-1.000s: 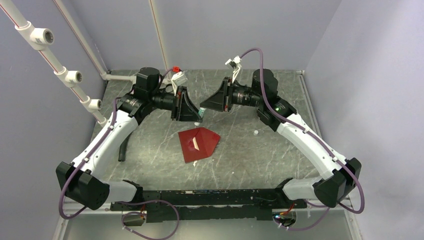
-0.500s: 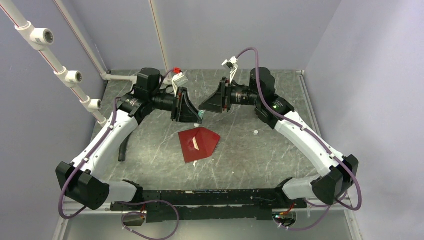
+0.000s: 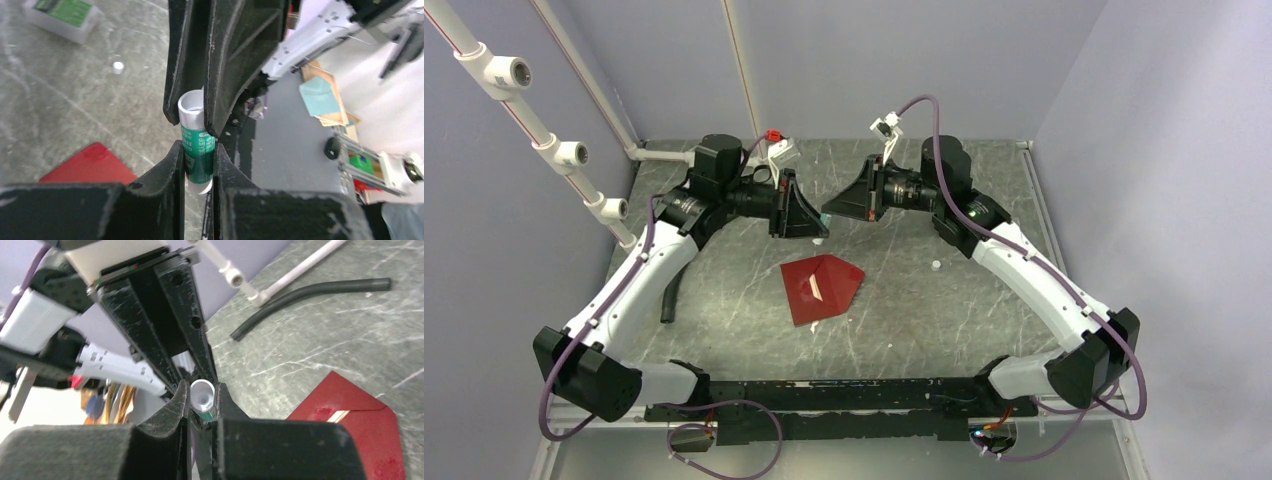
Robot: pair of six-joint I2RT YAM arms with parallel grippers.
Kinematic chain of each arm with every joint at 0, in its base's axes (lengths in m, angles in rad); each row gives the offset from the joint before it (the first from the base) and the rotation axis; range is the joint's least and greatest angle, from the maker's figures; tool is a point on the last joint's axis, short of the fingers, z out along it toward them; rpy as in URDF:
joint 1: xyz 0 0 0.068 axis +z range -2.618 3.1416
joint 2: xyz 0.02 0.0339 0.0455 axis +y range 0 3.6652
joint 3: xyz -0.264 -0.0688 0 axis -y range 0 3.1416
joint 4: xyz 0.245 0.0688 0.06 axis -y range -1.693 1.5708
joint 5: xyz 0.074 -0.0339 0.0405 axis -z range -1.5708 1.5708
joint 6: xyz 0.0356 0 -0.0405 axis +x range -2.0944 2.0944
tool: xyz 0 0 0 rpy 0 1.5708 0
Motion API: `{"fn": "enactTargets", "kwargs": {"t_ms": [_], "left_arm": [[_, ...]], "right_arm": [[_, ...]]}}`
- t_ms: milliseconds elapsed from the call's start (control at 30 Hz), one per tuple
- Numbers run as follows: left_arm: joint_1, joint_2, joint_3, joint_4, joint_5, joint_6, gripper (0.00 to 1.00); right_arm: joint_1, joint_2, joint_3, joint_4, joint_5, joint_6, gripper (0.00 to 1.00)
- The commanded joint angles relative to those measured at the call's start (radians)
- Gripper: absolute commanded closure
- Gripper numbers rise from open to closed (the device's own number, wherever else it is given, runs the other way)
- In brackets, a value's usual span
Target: Place the letter into the envelope and seal it
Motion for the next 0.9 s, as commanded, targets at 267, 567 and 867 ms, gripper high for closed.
{"fn": "enactTargets", "kwargs": {"t_ms": [267,567,867], "left_arm": [[0.002,-0.078,-0.052,0.126,-0.48,0.094,0.98],[0.002,-0.02,0.014,-0.003,-0.226,0.119,0.98],[0.002,0.046,0.102,-0.157,0.147,0.172,0.98]], "right_arm": [[0.111,0.171,0.308,-0.495,0.854,0.478,1.0],[0.042,0.08,0.172,-0.101,0.347,0.132,0.33],[-0.033,-0.013,0.08,-0.19,-0.197,-0.36,0.23]]}}
